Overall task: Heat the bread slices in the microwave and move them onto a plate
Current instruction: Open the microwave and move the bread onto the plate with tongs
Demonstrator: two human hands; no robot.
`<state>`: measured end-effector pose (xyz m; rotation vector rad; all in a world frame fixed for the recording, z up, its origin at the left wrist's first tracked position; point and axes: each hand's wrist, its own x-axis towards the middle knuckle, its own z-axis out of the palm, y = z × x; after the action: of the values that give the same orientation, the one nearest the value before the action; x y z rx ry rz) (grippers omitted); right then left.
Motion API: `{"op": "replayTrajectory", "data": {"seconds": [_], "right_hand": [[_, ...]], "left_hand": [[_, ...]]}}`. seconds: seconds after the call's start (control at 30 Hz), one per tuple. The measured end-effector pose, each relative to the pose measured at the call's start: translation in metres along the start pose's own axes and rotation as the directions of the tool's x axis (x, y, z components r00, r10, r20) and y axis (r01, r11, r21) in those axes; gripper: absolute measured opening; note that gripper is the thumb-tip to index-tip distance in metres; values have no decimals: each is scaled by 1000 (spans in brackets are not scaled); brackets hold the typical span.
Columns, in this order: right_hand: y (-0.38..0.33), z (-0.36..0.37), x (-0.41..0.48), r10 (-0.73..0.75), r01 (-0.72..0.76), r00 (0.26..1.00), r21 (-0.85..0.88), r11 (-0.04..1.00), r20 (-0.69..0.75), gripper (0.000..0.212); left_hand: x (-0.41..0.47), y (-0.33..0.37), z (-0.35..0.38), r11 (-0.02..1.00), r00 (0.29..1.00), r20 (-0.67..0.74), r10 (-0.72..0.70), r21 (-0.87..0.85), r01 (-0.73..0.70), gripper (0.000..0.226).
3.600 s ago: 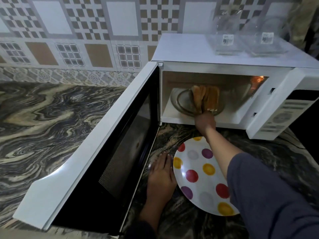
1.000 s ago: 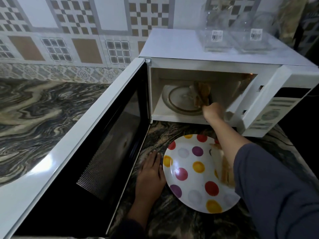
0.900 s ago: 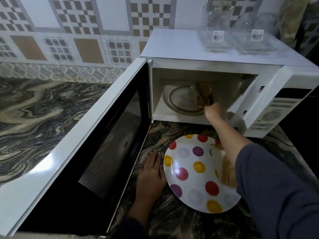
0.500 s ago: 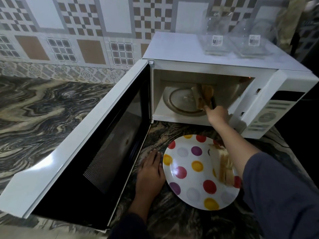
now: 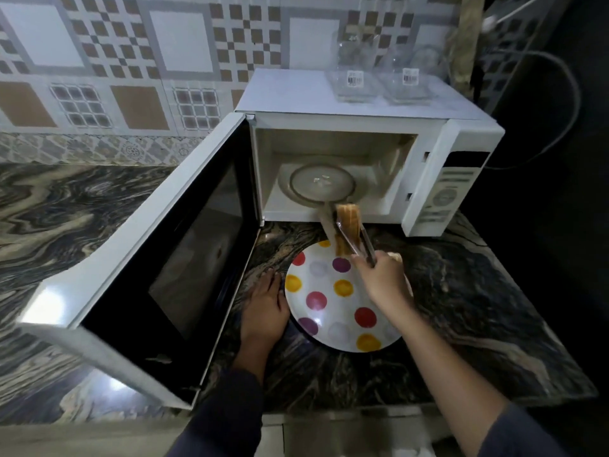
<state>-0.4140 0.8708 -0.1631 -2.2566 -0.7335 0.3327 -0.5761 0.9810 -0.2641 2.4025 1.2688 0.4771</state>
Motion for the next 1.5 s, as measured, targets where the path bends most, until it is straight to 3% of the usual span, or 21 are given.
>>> {"op": "replayTrajectory", "data": {"seconds": [0.07,0.2,0.3,0.47,0.6,1.0,1.1,1.27,1.5], "right_hand": [[10,0,-24,13,-14,1000,30,999,25,29],[34,9,-53,74,-79,994,51,996,85,37],[49,13,-66,95,-98,992,31,995,77,45],[62,10,-77,81,-81,997,66,995,12,51],[70,13,-78,92,-93,996,71,993,8,51],[72,10,-81,-21,22,1000,45,999,-21,56],[73,10,-84,-59,60,998,43,997,-35,61],[76,9,-85,-91,92,995,26,995,-47,60],[82,12,-84,-52,54,997,35,998,-50,49]], "left_hand": [[-2,1,-1,1000,1000,-1,12,7,-12,50],[-5,2,1,999,1000,5,19,48,-19,76],[-2,1,4,996,999,50,-9,94,4,58],[-4,3,2,997,999,38,6,78,-9,63],[-2,1,3,997,1000,17,11,76,-12,48],[-3,2,4,999,1000,-3,18,51,-18,46],[-4,2,2,998,1000,-10,26,58,-26,57],[-3,1,4,999,1000,2,18,49,-19,48],[-3,1,3,999,1000,4,16,49,-16,56]]}}
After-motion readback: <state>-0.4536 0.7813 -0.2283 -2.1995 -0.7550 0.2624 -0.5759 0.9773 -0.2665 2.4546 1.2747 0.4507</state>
